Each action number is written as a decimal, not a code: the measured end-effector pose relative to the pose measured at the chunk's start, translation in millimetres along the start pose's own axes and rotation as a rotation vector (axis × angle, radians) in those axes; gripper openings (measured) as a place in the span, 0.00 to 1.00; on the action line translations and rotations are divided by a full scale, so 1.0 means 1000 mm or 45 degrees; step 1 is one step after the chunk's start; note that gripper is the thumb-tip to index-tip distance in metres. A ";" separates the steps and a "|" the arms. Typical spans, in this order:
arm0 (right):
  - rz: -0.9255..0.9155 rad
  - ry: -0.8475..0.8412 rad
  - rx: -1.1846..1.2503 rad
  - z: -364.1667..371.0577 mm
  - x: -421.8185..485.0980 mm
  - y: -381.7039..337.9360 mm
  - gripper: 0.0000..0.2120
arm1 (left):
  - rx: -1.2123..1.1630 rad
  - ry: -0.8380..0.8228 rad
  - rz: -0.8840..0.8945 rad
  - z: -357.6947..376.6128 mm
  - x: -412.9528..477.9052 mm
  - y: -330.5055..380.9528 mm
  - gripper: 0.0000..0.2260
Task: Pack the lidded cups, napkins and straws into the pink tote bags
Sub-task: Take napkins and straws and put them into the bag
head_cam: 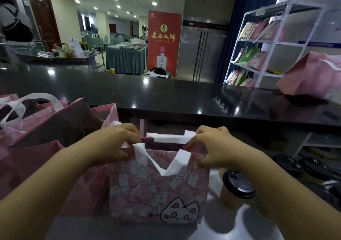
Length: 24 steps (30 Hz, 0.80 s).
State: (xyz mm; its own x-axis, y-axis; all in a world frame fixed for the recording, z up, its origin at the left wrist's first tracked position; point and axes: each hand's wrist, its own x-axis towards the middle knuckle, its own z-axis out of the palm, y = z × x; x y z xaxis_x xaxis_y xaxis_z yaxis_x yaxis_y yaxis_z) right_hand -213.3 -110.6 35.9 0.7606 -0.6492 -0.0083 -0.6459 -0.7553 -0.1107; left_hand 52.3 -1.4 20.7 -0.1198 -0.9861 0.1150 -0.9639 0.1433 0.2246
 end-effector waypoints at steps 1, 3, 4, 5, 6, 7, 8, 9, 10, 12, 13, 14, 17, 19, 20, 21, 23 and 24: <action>-0.010 0.017 -0.009 0.001 0.001 0.001 0.22 | -0.023 0.038 -0.007 0.002 -0.001 -0.001 0.10; -0.018 0.044 -0.008 0.002 0.001 0.002 0.19 | -0.036 0.111 0.006 0.004 -0.002 -0.003 0.12; -0.019 0.057 -0.003 0.002 0.001 0.003 0.18 | -0.046 0.141 0.017 0.005 -0.002 -0.004 0.14; -0.023 0.072 -0.004 0.002 0.002 0.003 0.18 | -0.060 0.165 0.014 0.006 -0.003 -0.004 0.16; -0.030 0.092 -0.008 0.003 0.002 0.003 0.17 | -0.074 0.178 -0.006 0.007 -0.004 -0.004 0.17; -0.038 0.117 -0.010 0.005 0.002 0.004 0.18 | -0.084 0.184 -0.030 0.009 -0.005 -0.005 0.18; -0.045 0.147 -0.004 0.007 0.002 0.004 0.18 | -0.093 0.192 -0.043 0.010 -0.005 -0.005 0.18; -0.050 0.173 0.016 0.009 0.002 0.004 0.18 | -0.102 0.202 -0.043 0.012 -0.005 -0.005 0.18; -0.051 0.193 0.046 0.011 0.002 0.005 0.18 | -0.107 0.213 -0.038 0.013 -0.006 -0.006 0.17; -0.049 0.217 0.119 0.015 0.002 0.006 0.18 | -0.087 0.244 -0.039 0.016 -0.007 -0.006 0.15; -0.057 0.231 0.155 0.018 0.001 0.007 0.18 | -0.075 0.267 -0.038 0.018 -0.008 -0.007 0.14; -0.073 0.255 0.182 0.021 0.001 0.008 0.18 | -0.072 0.284 -0.028 0.019 -0.009 -0.008 0.13; -0.127 0.350 0.222 0.029 -0.001 0.011 0.13 | -0.093 0.292 0.031 0.022 -0.011 -0.009 0.13; -0.145 0.390 0.254 0.033 -0.002 0.012 0.13 | -0.114 0.315 0.040 0.024 -0.012 -0.008 0.13; -0.157 0.410 0.267 0.035 -0.003 0.013 0.13 | -0.130 0.342 0.038 0.025 -0.013 -0.007 0.14; -0.174 0.432 0.275 0.036 -0.003 0.013 0.14 | -0.152 0.375 0.038 0.026 -0.013 -0.006 0.15; -0.215 0.480 0.275 0.038 -0.004 0.013 0.14 | -0.201 0.429 0.051 0.028 -0.013 -0.003 0.16; -0.233 0.504 0.266 0.039 -0.005 0.013 0.14 | -0.215 0.437 0.056 0.029 -0.012 -0.002 0.16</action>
State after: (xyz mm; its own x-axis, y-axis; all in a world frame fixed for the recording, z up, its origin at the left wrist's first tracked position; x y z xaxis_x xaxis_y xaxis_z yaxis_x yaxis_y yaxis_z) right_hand -222.5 -114.0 -4.5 0.7507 -0.5223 0.4045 -0.4463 -0.8524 -0.2724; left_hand 48.5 8.2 -8.8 -0.0463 -0.8973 0.4390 -0.9033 0.2252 0.3651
